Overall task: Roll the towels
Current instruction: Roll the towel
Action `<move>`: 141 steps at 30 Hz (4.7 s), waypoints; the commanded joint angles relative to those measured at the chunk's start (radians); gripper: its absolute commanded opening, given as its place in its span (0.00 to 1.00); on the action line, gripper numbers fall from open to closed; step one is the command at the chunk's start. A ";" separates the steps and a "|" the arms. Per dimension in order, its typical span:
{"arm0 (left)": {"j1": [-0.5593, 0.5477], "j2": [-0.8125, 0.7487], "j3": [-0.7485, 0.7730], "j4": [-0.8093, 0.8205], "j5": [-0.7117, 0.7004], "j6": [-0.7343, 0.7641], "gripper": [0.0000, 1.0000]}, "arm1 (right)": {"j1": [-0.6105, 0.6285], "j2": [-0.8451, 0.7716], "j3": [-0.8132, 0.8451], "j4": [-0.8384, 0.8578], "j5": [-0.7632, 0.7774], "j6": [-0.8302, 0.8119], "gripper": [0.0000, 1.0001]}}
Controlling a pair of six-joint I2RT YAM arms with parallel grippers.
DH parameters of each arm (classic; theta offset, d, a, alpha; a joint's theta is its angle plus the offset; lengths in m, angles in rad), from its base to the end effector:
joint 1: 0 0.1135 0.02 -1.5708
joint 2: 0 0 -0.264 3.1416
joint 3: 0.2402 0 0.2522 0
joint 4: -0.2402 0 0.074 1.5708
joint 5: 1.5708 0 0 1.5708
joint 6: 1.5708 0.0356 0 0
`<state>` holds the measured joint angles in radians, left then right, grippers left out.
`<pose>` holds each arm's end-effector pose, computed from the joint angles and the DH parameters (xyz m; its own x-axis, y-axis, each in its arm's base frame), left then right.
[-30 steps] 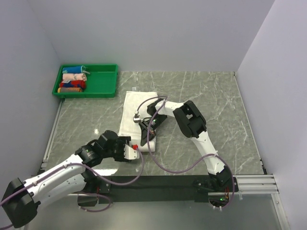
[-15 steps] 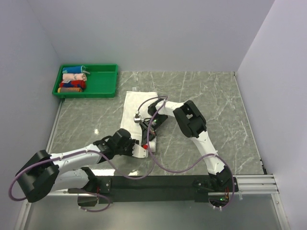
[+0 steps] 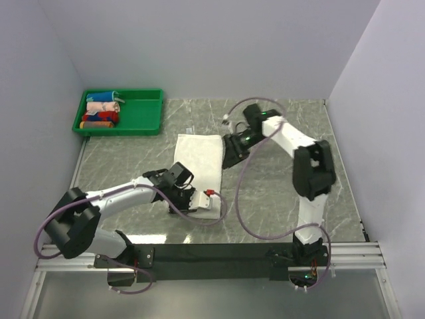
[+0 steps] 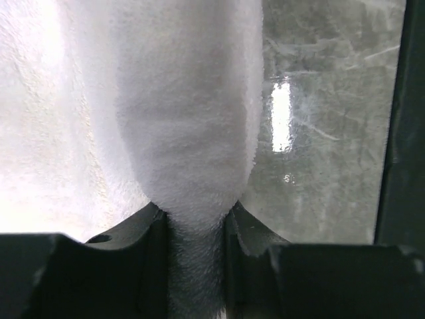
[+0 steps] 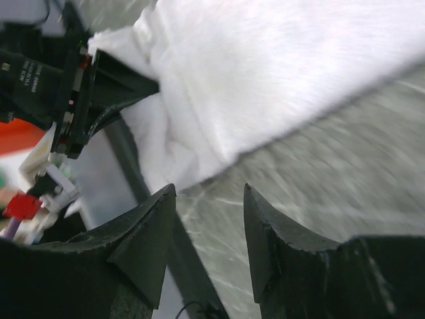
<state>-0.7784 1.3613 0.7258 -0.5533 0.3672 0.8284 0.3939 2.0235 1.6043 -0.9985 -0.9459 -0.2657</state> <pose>0.1604 -0.1761 0.1751 0.1064 0.8609 -0.4975 0.9943 -0.0943 0.0495 0.3565 0.1794 0.2123 -0.7917 -0.4954 -0.3576 -0.5665 0.3759 0.7334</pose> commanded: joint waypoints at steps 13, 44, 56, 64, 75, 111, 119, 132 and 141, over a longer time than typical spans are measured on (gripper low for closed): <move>0.254 0.570 0.313 -0.384 0.271 0.021 0.01 | -0.090 -0.715 -0.383 0.161 0.323 -0.009 0.51; 0.338 0.828 0.550 -0.473 0.237 0.046 0.14 | 0.737 -0.339 -0.599 0.828 0.975 -0.260 0.77; 0.513 0.656 0.613 -0.485 0.377 -0.012 0.48 | 0.697 -0.247 -0.560 0.572 0.598 -0.188 0.00; 0.763 0.546 0.762 -0.600 0.438 0.023 0.54 | 0.613 -0.142 -0.452 0.426 0.429 -0.138 0.00; 0.933 0.066 0.476 -0.507 0.431 0.130 0.78 | 0.468 0.113 -0.206 0.229 0.131 -0.112 0.00; -0.016 -0.246 -0.175 -0.066 -0.063 -0.095 0.40 | 0.347 0.423 0.077 -0.015 -0.057 -0.132 0.23; -0.010 -0.170 -0.112 -0.201 0.042 -0.084 0.12 | 0.289 0.227 0.146 -0.023 0.237 -0.132 0.66; 0.330 0.312 0.272 -0.496 0.305 0.051 0.01 | 0.050 -0.307 -0.231 0.325 0.294 0.066 0.66; 0.452 0.714 0.648 -0.660 0.320 0.104 0.04 | 0.062 -0.561 -0.385 0.357 0.361 0.002 0.65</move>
<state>-0.3508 1.9747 1.3022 -1.2037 0.8207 0.8528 0.4465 1.5322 1.2480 -0.6823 -0.6247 -0.2302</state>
